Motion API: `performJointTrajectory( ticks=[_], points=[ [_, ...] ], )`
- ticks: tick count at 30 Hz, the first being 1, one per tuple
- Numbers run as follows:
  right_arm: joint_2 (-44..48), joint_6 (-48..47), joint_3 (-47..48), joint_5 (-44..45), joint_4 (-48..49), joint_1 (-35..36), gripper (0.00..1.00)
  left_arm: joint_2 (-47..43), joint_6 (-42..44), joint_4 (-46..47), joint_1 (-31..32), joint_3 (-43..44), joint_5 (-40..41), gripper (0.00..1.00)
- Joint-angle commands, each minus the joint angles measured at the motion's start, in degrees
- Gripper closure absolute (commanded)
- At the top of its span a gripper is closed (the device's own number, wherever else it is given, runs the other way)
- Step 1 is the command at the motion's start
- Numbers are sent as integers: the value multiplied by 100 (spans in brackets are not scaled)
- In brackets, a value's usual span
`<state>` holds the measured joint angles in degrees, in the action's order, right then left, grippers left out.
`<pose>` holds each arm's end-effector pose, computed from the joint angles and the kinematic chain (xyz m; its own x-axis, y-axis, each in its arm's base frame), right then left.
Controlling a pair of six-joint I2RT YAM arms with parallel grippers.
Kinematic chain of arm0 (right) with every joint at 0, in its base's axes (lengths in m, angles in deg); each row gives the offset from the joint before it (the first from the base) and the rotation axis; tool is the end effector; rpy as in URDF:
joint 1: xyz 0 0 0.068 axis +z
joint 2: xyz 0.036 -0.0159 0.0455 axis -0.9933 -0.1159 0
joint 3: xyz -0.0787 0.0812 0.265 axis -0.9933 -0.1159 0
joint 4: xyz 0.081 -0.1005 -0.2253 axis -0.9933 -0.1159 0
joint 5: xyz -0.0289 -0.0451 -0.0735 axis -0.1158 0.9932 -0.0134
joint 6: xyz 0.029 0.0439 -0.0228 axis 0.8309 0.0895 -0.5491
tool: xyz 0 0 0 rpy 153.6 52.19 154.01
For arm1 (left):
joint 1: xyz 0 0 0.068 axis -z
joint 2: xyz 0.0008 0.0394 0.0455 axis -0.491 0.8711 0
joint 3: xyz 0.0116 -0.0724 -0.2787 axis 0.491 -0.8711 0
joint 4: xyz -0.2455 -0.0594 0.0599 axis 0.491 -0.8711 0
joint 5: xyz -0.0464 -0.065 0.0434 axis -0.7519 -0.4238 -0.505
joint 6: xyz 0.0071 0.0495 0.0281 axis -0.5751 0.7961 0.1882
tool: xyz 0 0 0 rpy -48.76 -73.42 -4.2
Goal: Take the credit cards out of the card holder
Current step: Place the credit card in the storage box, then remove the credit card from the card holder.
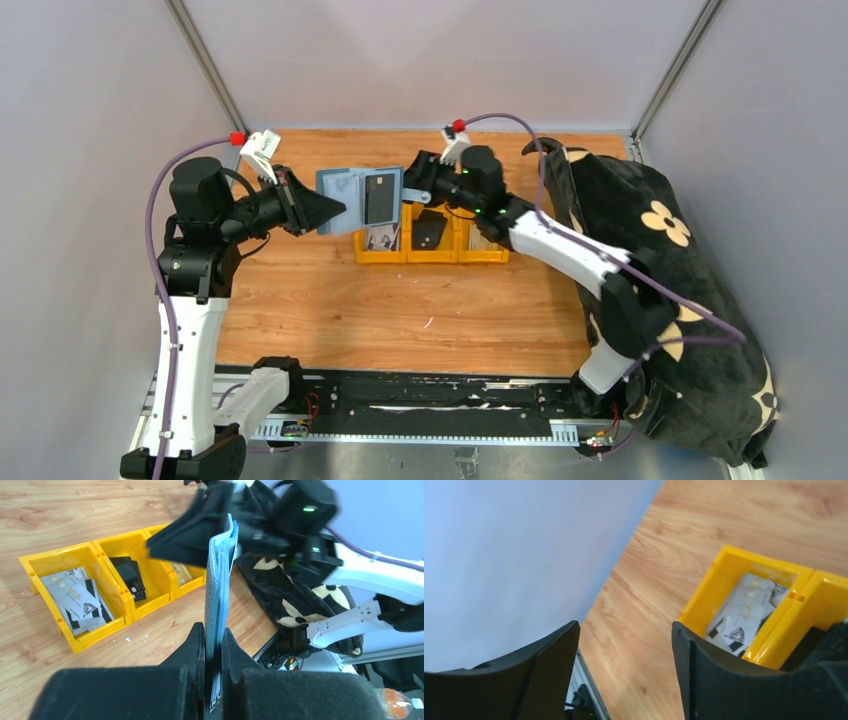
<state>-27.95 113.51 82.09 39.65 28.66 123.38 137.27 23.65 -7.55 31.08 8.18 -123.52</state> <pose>0.3166 0.2816 0.3335 -0.6387 0.3224 -0.6986 -0.5492 0.4449 0.7074 0.1465 -0.0334 0.4577 -0.5344 -0.2531 -0.8065 0.5473 0.6235 -0.5583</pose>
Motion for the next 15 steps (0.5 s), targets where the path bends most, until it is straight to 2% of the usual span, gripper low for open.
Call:
performJointTrajectory(
  ticks=[1,8,11,15],
  points=[
    [1322,-123,-893,-319,879,-190,26,-145,-316,427,-33,-91,-157,100],
    [2668,156,-2244,-705,1522,-280,21,-300,-1366,1656,-31,-346,-175,100],
    [2874,235,-2579,-935,1667,-287,20,-267,-1585,1819,-34,-310,-80,100],
    [2820,677,-2940,-1670,2836,-278,20,-295,-1907,2150,-42,-374,114,100]
  ],
)
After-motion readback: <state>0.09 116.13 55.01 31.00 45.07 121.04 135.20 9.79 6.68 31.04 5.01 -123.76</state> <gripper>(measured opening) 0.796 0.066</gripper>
